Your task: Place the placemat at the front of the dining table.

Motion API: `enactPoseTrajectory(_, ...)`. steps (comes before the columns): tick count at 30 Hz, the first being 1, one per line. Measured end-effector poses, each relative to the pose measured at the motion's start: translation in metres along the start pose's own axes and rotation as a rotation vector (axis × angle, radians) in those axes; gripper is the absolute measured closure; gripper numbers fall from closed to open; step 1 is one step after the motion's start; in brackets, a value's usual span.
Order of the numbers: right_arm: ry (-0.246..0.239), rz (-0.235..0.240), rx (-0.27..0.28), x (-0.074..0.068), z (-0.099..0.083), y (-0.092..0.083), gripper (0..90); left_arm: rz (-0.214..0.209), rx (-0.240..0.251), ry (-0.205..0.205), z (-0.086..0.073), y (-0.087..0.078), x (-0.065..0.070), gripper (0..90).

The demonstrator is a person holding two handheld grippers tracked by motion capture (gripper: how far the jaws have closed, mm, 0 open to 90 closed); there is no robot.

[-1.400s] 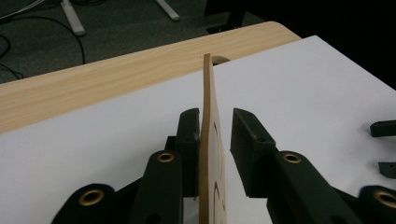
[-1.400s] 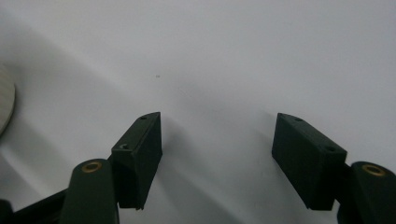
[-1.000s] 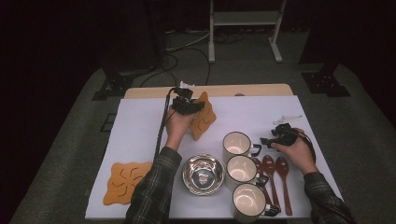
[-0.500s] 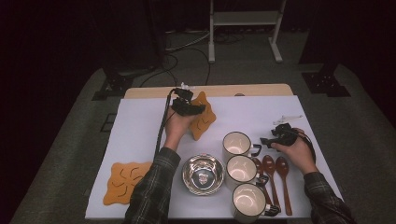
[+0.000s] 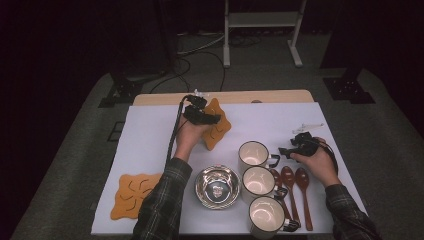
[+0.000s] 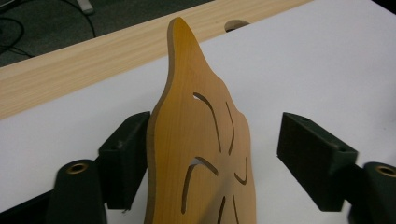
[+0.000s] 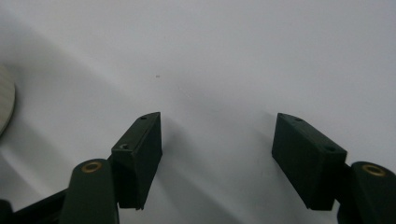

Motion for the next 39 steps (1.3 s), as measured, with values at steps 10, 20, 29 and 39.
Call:
enactPoseTrajectory(10, -0.002, -0.001, 0.002, 0.000, 0.000, 0.000, 31.3, 0.010, -0.030, 0.027, -0.003, 0.004, -0.001, 9.6)
enactPoseTrajectory(20, 0.001, 0.000, 0.001, 0.000, 0.000, 0.000, 31.3, 0.044, -0.037, 0.023, -0.005, 0.008, -0.004, 1.8)
enactPoseTrajectory(29, 0.003, 0.000, -0.001, 0.000, 0.000, 0.000, 31.2, 0.052, -0.049, 0.024, -0.007, 0.010, -0.008, 1.7)
enactPoseTrajectory(39, 0.003, 0.001, 0.000, 0.000, 0.000, 0.000, 31.3, 0.059, -0.070, 0.010, -0.012, 0.012, -0.014, 1.7)
Point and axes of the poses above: each handheld gripper's, and its own axes: y roughly forward along the jaws, z roughly out of its top, x roughly to its right, the point moved 5 cm from there along y, roughly forward along the jaws, and after that the axes turned 5 degrees about -z, right-handed, at the moved point
